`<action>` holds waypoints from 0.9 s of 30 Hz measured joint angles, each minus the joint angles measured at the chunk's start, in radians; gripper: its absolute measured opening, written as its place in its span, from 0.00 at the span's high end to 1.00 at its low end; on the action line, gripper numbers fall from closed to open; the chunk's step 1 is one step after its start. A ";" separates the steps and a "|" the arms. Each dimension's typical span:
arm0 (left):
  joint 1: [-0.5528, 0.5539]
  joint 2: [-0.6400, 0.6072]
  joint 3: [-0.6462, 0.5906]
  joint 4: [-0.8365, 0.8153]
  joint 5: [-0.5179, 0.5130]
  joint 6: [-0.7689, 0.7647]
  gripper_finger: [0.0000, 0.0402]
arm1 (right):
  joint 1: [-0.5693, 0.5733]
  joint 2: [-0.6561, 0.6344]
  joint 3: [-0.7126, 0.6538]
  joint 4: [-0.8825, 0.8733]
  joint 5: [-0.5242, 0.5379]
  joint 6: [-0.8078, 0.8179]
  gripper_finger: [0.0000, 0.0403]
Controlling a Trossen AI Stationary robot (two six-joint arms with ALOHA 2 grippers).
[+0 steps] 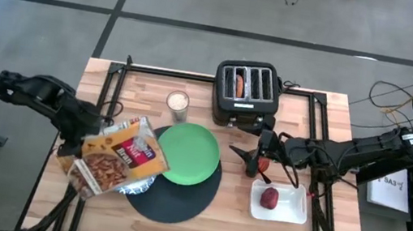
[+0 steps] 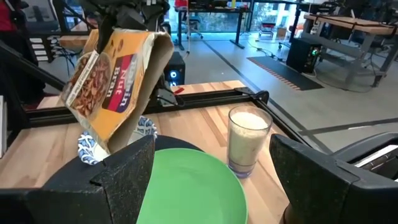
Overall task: Arrange a breakfast setting
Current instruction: Pour the cereal from the cereal box into the white bowl
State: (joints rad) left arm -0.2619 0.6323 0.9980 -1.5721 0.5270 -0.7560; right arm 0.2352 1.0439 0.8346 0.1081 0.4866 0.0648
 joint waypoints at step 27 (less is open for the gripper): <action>-0.070 -0.210 -0.038 0.018 0.217 -0.539 0.99 | 0.000 0.000 -0.022 0.000 -0.020 -0.014 0.23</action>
State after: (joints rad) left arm -0.3321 0.4228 0.9598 -1.5545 0.7440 -1.2951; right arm 0.2352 1.0439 0.8126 0.1079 0.4667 0.0510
